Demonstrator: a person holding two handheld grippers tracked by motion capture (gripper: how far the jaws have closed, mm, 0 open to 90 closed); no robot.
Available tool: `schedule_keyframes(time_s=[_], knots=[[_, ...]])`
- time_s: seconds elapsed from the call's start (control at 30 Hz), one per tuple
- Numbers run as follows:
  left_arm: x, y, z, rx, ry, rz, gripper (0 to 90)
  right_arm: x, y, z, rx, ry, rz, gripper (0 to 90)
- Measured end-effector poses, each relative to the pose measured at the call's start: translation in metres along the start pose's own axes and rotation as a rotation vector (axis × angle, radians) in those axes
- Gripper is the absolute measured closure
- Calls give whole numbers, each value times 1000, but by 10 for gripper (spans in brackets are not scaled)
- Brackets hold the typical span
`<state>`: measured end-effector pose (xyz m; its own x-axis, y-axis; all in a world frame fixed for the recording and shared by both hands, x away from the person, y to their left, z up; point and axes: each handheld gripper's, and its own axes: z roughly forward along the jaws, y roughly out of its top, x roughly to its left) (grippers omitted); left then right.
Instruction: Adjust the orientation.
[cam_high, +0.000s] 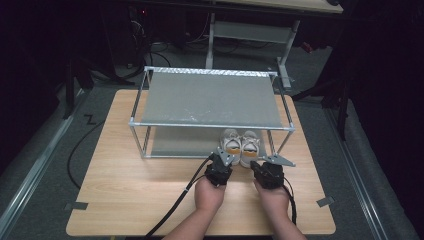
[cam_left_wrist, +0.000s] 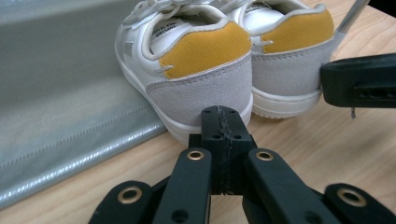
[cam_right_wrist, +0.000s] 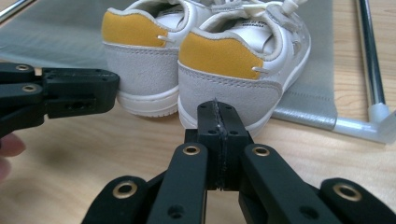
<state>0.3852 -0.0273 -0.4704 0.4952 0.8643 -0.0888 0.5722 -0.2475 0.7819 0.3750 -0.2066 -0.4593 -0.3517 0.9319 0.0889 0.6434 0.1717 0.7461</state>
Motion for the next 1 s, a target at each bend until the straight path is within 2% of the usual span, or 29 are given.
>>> schedule_keyframes(time_s=[0.13, 0.27, 0.3, 0.37, 0.57, 0.67, 0.87, 1.0], knots=[[2, 6, 10, 5, 14, 17, 897, -3, 5, 8, -3, -21, -6, 899], [5, 11, 22, 5, 30, 6, 897, -7, 11, 20, -9, -35, 8, 899], [5, 13, 26, 5, 36, 4, 897, -10, 14, 28, -16, -50, 17, 899], [7, 14, 32, 3, 38, -6, 897, -11, 16, 34, -16, -64, 8, 899], [9, 20, 46, 8, 50, -18, 897, -18, 19, 47, -27, -74, 29, 899], [10, 22, 50, 9, 64, -18, 897, -17, 22, 51, -18, -93, 22, 898], [12, 25, 54, 20, 75, -22, 897, -16, 27, 55, 0, -98, 30, 898], [9, 23, 46, 7, 47, -40, 897, -16, 26, 55, 17, -93, 29, 897]])
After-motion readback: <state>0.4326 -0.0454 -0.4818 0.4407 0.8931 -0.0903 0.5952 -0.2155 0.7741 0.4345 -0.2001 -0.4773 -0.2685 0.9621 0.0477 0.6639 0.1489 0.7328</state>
